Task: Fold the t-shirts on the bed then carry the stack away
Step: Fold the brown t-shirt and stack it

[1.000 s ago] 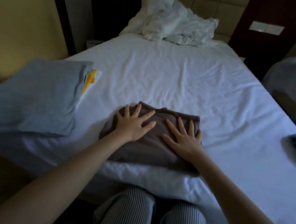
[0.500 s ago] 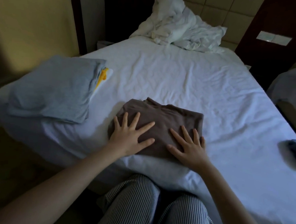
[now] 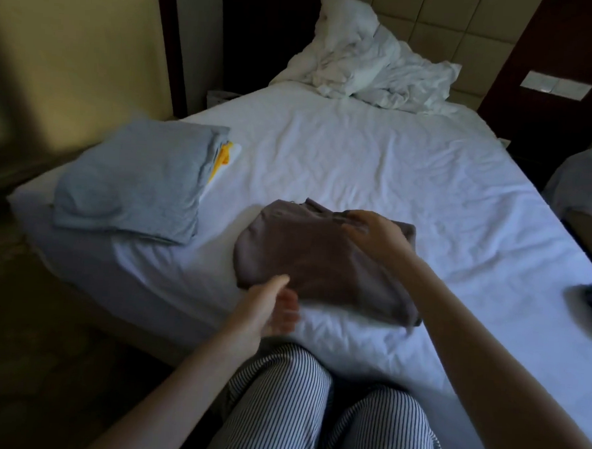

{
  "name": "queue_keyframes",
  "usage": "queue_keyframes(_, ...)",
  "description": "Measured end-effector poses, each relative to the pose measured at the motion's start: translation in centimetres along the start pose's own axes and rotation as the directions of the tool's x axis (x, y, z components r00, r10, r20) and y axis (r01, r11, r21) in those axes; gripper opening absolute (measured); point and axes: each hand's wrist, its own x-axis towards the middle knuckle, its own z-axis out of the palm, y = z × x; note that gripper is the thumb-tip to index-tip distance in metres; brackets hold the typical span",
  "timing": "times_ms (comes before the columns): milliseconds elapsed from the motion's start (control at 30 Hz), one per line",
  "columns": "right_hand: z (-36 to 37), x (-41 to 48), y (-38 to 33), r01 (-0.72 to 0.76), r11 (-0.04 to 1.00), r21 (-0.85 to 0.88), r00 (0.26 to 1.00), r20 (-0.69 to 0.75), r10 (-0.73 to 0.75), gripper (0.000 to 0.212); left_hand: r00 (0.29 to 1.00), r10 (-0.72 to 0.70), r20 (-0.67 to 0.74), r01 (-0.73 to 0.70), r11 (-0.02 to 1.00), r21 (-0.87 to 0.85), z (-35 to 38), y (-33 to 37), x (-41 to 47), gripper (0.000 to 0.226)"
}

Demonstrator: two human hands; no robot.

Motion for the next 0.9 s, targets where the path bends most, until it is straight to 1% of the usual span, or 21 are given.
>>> queue_keyframes(67, 1.1, 2.1, 0.2, 0.011, 0.995, -0.099, 0.997, 0.082, -0.003, 0.054, 0.993, -0.107, 0.048, 0.113, 0.984, -0.141, 0.3, -0.4, 0.2, 0.03)
queue_keyframes(133, 2.7, 3.4, 0.6, -0.015, 0.973, -0.231, 0.976, 0.209, 0.065, 0.065, 0.981, -0.167, 0.1, 0.189, 0.942, -0.276, 1.1, -0.2, 0.3, 0.035)
queue_keyframes(200, 4.1, 3.6, 1.1, -0.04, 0.957, -0.287, 0.955, 0.27, 0.121, 0.066, 0.968, -0.205, 0.146, 0.244, 0.908, -0.34, 2.3, 0.2, -0.1, 0.039)
queue_keyframes(267, 4.8, 3.5, 1.4, -0.039, 0.956, -0.292, 0.96, 0.254, 0.117, 0.064, 0.976, -0.183, 0.12, 0.215, 0.904, -0.37, 3.7, -0.1, 0.1, 0.038)
queue_keyframes(367, 4.7, 3.5, 1.4, -0.034, 0.953, -0.3, 0.968, 0.229, 0.106, 0.062, 0.998, -0.059, -0.032, 0.049, 0.964, -0.262, 5.8, -1.2, 0.7, 0.054)
queue_keyframes(400, 4.6, 3.4, 1.3, -0.038, 0.948, -0.315, 0.971, 0.214, 0.11, 0.062, 0.996, -0.034, -0.085, 0.011, 0.965, -0.263, 6.5, -1.3, 0.8, 0.059)
queue_keyframes(433, 4.6, 3.2, 1.2, -0.045, 0.942, -0.334, 0.973, 0.198, 0.116, 0.062, 0.991, -0.04, -0.127, -0.001, 0.951, -0.31, 7.0, -1.0, 0.6, 0.062)
queue_keyframes(500, 4.3, 2.8, 0.9, -0.061, 0.933, -0.356, 0.974, 0.184, 0.134, 0.063, 0.984, -0.086, -0.158, 0.011, 0.907, -0.422, 7.7, -0.4, 0.4, 0.062)
queue_keyframes(600, 3.5, 2.2, 0.3, -0.122, 0.93, -0.346, 0.952, 0.224, 0.208, 0.065, 0.988, -0.118, -0.1, 0.055, 0.872, -0.486, 7.6, 0.1, 1.0, 0.06)
queue_keyframes(667, 3.1, 1.5, 0.3, -0.201, 0.924, -0.326, 0.927, 0.243, 0.288, 0.067, 0.988, -0.098, -0.117, 0.037, 0.896, -0.443, 6.9, 0.4, 1.4, 0.063)
queue_keyframes(733, 2.9, -0.1, 0.4, -0.287, 0.914, -0.288, 0.904, 0.233, 0.358, 0.069, 0.986, -0.018, -0.166, -0.039, 0.942, -0.333, 6.0, 0.7, 1.6, 0.062)
queue_keyframes(800, 2.5, -1.9, 0.5, -0.357, 0.904, -0.233, 0.88, 0.241, 0.41, 0.071, 0.978, 0.129, -0.162, -0.157, 0.973, -0.172, 4.5, 1.7, 2.0, 0.06)
queue_keyframes(833, 2.1, -2.7, 0.4, -0.382, 0.9, -0.208, 0.864, 0.265, 0.428, 0.072, 0.963, 0.229, -0.144, -0.239, 0.969, -0.057, 3.5, 2.5, 2.5, 0.057)
queue_keyframes(900, 1.2, -4.1, 0.4, -0.41, 0.896, -0.172, 0.845, 0.299, 0.444, 0.073, 0.914, 0.401, -0.053, -0.385, 0.902, 0.195, 1.2, 4.5, 4.0, 0.05)
